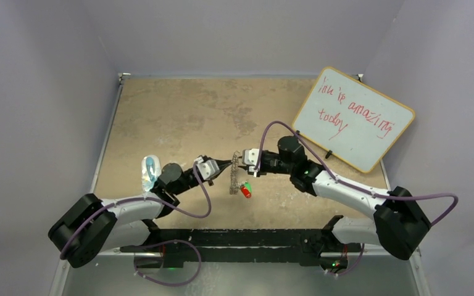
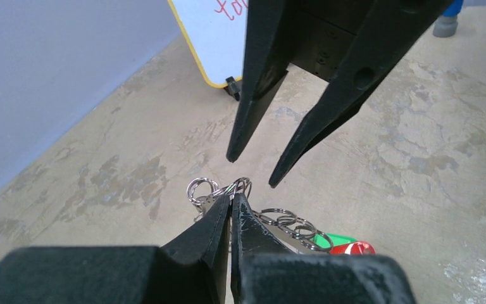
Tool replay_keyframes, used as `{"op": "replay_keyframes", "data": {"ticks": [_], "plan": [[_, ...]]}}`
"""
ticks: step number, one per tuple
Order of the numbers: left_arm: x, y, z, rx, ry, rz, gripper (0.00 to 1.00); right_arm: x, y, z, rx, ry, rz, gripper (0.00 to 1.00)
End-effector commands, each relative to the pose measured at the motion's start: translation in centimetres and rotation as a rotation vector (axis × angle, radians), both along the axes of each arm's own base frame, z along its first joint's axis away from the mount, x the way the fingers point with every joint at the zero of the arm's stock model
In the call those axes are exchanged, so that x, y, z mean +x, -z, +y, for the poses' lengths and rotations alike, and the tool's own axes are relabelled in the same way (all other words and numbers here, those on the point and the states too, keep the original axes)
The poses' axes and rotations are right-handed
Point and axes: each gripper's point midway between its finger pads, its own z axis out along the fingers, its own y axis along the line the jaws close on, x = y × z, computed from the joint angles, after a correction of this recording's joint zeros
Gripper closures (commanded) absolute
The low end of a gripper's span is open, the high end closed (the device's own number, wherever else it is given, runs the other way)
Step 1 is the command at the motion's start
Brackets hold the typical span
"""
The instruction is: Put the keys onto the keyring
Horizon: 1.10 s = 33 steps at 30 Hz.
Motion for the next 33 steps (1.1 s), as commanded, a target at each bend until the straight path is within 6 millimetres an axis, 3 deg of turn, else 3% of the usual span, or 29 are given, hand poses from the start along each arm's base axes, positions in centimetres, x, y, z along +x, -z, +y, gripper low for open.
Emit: {"op": "replay_keyframes", "data": {"ticks": [1, 6, 12, 17, 22, 27, 33], "plan": [[1.3, -2.9, 0.5, -0.137, -0.022, 0.042, 1.00, 1.4, -2.7, 0.4, 0.048, 0.010, -0.058, 0.64], [2.8, -3.2, 1.6, -0.217, -0.074, 0.161, 1.00, 3.3, -3.5, -0.4, 0.081, 0.095, -0.053, 0.60], [4.1, -3.5, 2.3, -0.257, -0.119, 0.242, 1.00, 3.0, -3.3, 0.6, 0.098, 0.023, -0.021, 0.62], [4.2, -3.4, 2.4, -0.252, -0.130, 0.258, 1.00, 1.9, -3.2, 2.5, 0.116, -0.110, 0.024, 0.76], [4.3, -3.2, 2.4, -0.251, -0.130, 0.264, 1.00, 2.2, -3.0, 3.7, 0.132, -0.153, 0.062, 0.91], [4.2, -3.1, 2.3, -0.242, -0.117, 0.266, 1.00, 3.0, -3.0, 4.2, 0.144, -0.139, 0.072, 0.94], [3.8, -3.2, 2.1, -0.228, -0.098, 0.251, 1.00, 5.3, -2.2, 4.4, 0.139, -0.042, 0.069, 0.94]]}}
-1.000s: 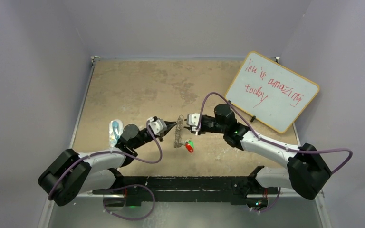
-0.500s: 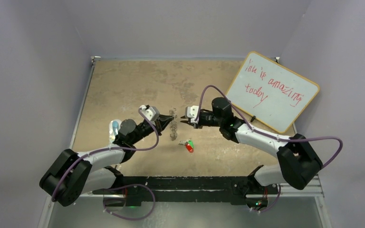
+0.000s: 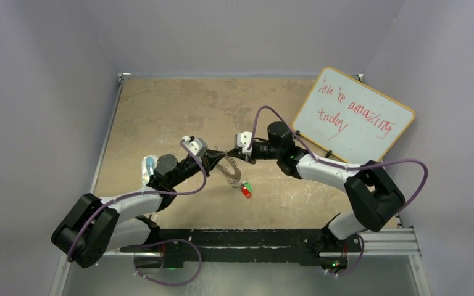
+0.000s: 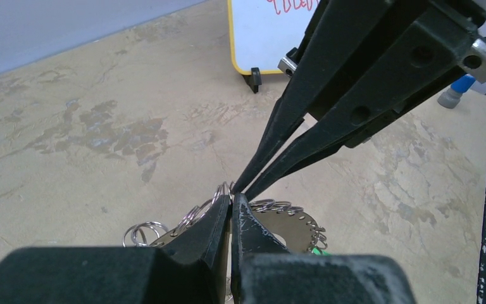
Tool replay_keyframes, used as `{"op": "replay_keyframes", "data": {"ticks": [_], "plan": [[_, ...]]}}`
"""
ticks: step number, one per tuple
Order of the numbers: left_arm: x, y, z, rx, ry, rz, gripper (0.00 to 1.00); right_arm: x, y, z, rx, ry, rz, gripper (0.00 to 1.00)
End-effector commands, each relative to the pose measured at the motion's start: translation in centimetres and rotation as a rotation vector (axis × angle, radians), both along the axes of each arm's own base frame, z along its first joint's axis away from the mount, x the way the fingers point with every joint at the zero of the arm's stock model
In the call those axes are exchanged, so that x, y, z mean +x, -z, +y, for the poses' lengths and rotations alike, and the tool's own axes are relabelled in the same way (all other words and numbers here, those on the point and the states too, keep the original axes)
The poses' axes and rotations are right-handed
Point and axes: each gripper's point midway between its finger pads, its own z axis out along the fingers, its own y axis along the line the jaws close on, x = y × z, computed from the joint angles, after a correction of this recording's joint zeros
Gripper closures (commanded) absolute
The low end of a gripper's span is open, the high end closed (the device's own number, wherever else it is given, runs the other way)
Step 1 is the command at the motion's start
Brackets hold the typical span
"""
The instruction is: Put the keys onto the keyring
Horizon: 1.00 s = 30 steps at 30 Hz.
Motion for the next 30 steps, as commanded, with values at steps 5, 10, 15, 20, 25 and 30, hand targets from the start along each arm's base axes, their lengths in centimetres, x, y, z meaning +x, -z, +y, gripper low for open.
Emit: {"op": "replay_keyframes", "data": {"ticks": [5, 10, 15, 20, 25, 30], "plan": [[0.3, -3.1, -0.3, -0.038, 0.014, -0.083, 1.00, 3.4, -2.1, 0.8, 0.051, 0.110, -0.066, 0.94], [1.0, -3.2, 0.6, -0.054, -0.055, -0.064, 1.00, 3.6, -3.3, 0.4, 0.111, 0.142, -0.089, 0.87], [2.1, -3.4, 2.3, -0.090, -0.149, -0.034, 1.00, 3.5, -4.4, -0.3, 0.154, 0.177, -0.093, 0.71], [2.8, -4.3, 3.9, -0.136, -0.212, -0.029, 1.00, 4.1, -5.8, -1.8, 0.223, 0.282, -0.106, 0.43], [3.4, -5.5, 5.6, -0.154, -0.279, -0.049, 1.00, 6.0, -6.0, -3.2, 0.232, 0.463, 0.018, 0.27], [3.2, -6.4, 6.1, -0.080, -0.276, -0.105, 1.00, 8.6, -5.0, -4.9, 0.150, 0.707, 0.231, 0.23]]}}
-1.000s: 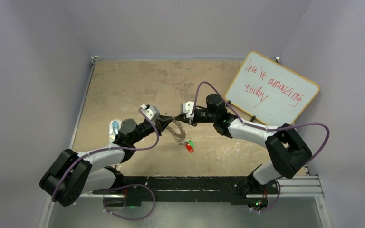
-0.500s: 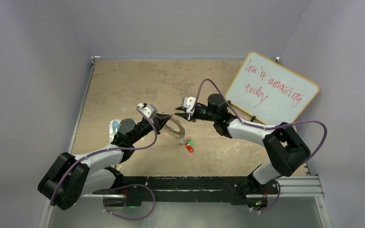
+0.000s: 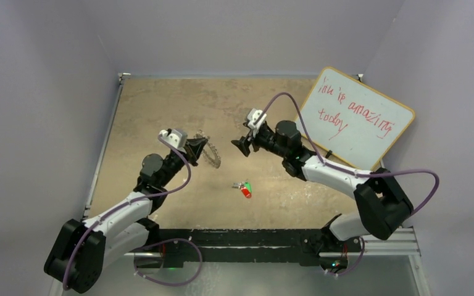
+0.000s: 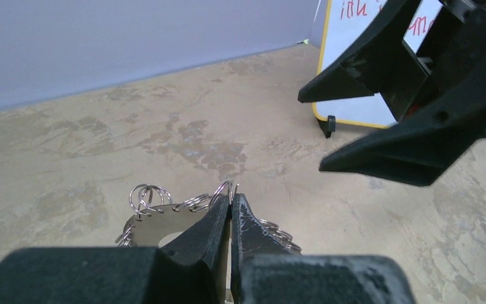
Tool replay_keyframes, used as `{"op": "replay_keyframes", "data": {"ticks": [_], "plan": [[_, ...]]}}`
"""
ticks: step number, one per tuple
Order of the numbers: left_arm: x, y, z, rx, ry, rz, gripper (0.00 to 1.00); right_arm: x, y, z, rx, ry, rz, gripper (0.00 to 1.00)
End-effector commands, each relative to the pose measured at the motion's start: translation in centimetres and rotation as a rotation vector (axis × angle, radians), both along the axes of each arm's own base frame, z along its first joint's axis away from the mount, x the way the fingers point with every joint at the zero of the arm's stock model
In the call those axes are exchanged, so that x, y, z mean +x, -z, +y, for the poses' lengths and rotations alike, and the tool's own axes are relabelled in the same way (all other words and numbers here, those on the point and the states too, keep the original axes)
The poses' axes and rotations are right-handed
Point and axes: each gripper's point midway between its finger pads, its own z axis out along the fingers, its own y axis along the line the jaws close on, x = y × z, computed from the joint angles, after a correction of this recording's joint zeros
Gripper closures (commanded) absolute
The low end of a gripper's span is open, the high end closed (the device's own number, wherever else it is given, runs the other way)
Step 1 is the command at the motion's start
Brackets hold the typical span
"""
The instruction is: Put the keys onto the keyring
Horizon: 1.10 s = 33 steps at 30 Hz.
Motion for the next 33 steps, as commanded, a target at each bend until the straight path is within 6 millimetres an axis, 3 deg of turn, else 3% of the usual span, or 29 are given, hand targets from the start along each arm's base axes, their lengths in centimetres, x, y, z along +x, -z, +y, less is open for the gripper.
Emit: {"op": "replay_keyframes", "data": {"ticks": [1, 5, 13, 24, 31, 33], "plan": [[0.0, -2.9, 0.3, 0.045, 0.004, -0.090, 1.00, 3.2, -1.1, -2.4, 0.023, 0.288, 0.221, 0.22], [-0.7, -3.8, -0.3, 0.108, 0.056, -0.124, 1.00, 2.4, 0.7, -3.8, 0.032, 0.374, 0.357, 0.20], [-1.2, -2.8, -0.6, 0.115, 0.084, -0.123, 1.00, -2.0, 4.6, -5.6, 0.153, 0.448, 0.642, 0.21], [-1.5, -1.8, -0.8, 0.081, 0.100, -0.115, 1.00, -6.6, 12.7, -4.0, 0.094, 0.439, 1.088, 0.51], [-1.5, -1.8, -0.9, 0.078, 0.106, -0.114, 1.00, -8.3, 15.2, -3.9, 0.056, 0.447, 1.211, 0.76], [-1.5, -1.8, -0.9, 0.077, 0.107, -0.113, 1.00, -8.6, 15.5, -3.7, 0.051, 0.434, 1.232, 0.78]]}}
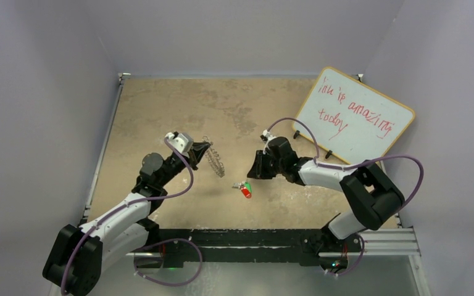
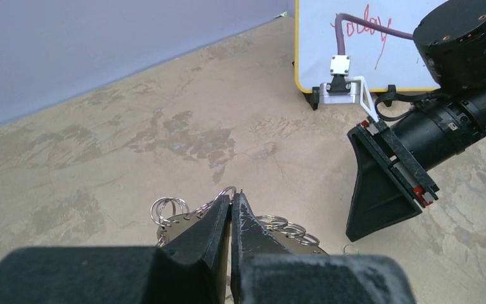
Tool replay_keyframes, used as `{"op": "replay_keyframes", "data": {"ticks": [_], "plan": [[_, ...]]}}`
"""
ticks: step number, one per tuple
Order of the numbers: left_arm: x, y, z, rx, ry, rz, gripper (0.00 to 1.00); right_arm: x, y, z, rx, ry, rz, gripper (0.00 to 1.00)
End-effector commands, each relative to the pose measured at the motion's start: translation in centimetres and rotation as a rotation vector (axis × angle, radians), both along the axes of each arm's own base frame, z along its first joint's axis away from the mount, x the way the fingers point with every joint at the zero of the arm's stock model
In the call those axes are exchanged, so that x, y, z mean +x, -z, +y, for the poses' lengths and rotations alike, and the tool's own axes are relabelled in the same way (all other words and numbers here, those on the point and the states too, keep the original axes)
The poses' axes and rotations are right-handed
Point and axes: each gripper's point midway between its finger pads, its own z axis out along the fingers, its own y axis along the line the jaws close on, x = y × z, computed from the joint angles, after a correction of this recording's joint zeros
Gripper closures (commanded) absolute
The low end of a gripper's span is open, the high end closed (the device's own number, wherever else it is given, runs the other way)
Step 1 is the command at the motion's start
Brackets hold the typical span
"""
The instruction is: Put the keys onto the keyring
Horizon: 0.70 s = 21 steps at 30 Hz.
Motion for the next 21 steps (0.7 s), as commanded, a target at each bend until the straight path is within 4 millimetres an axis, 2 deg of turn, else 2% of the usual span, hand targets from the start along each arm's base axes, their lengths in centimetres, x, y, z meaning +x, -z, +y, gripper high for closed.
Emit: {"op": "replay_keyframes", "data": {"ticks": [1, 10, 21], "plan": [[-0.1, -2.4, -0.3, -0.052, 0.019, -0.071, 1.00, -1.2, 0.1, 0.9, 0.048, -0.020, 0.074, 0.78], [-0.1, -2.5, -0.3, -0.054, 0.019, -0.075, 1.00, -2.0, 0.8, 1.2, 0.040, -0.048, 0.116, 0.79], [-0.1, -2.3, -0.2, -0.048, 0.016, -0.068, 1.00, -2.1, 0.9, 1.8, 0.042, -0.082, 0.117, 1.00]]}}
